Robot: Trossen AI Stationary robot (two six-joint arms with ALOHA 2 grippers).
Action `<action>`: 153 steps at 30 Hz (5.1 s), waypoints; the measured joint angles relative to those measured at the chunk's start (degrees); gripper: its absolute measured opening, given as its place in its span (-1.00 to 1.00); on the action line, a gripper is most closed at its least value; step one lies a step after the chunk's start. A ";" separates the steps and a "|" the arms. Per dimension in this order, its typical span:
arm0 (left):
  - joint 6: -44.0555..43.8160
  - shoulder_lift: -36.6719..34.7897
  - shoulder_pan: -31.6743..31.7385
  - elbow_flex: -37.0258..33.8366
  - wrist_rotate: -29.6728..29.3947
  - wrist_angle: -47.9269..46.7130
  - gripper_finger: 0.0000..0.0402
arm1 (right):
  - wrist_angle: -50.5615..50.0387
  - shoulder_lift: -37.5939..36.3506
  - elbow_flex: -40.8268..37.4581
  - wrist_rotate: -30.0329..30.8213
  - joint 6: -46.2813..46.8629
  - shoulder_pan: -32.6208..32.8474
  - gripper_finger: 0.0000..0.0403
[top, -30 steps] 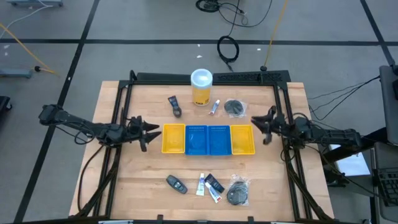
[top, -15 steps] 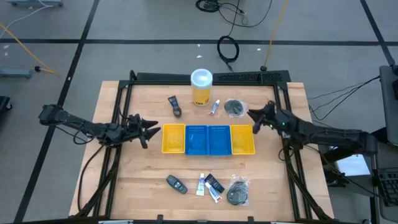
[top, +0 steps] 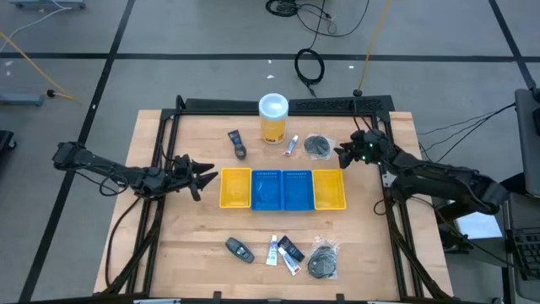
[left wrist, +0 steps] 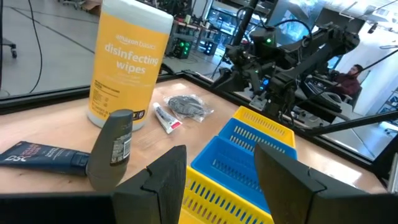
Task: Pick & Place Travel size toiletries
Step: Put the black comb into the left blue bin
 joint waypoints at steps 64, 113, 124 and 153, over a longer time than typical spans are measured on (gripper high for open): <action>-1.38 0.02 2.05 -0.02 -0.90 0.20 -0.07 | 41.18 26.05 0.24 -17.47 10.39 -6.52 -1.00; 31.97 50.83 10.82 37.96 30.82 16.03 -0.07 | 17.13 6.71 24.68 -11.32 1.17 36.76 -1.00; 34.86 63.22 13.71 53.18 36.91 8.85 -0.07 | 15.18 6.70 24.65 -10.85 -1.15 41.27 -1.00; 28.49 71.45 16.87 56.80 52.62 12.21 -0.07 | 14.16 6.70 24.63 -9.38 -4.35 42.50 -1.00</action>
